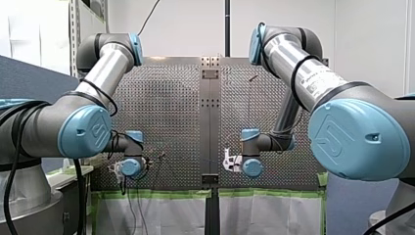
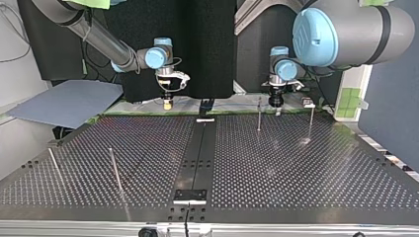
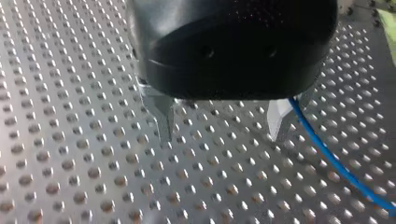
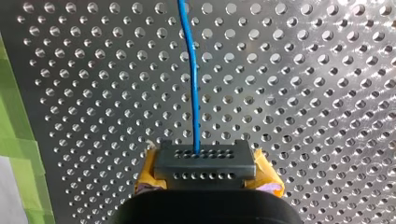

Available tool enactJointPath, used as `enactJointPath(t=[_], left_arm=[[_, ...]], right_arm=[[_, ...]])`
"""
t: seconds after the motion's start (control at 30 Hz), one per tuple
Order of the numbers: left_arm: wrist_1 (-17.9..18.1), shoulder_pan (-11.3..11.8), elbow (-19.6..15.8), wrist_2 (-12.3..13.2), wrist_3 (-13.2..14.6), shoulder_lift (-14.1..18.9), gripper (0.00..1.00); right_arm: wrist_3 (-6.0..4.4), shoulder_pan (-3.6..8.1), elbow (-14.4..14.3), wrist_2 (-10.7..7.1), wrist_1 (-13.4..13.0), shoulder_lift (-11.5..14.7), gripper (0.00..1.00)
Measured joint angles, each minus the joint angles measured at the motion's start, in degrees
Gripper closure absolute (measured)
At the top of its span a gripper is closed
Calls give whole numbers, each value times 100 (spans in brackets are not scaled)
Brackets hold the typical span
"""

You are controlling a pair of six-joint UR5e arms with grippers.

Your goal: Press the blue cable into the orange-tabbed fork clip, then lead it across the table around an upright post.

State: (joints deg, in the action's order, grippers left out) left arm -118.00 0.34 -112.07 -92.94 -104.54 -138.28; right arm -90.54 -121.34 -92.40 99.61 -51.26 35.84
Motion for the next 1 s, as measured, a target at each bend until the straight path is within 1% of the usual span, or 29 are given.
enactJointPath(t=[0.1,0.2,0.47,0.53,0.63,0.73,0.83,1.0], left_arm=[[-181,24,1,-43,-14,0,0],[-341,32,2,19,4,0,0],[-764,8,-22,404,280,8,0],[-878,9,-65,519,371,23,0],[-1022,29,-169,665,430,84,0],[-1083,42,-303,813,448,174,0],[-1034,57,-469,968,449,276,0],[-949,67,-735,1061,448,509,0]], right_arm=[[0,0,-2,-19,7,0,100],[0,0,-2,-26,14,-1,100],[0,0,-3,-37,52,-2,100],[0,0,-3,-40,68,-2,100],[0,0,-1,-44,90,-1,100],[0,0,-1,-42,100,-1,100],[-5,0,-1,-49,105,-1,100],[-8,0,-2,-68,132,-1,100]])
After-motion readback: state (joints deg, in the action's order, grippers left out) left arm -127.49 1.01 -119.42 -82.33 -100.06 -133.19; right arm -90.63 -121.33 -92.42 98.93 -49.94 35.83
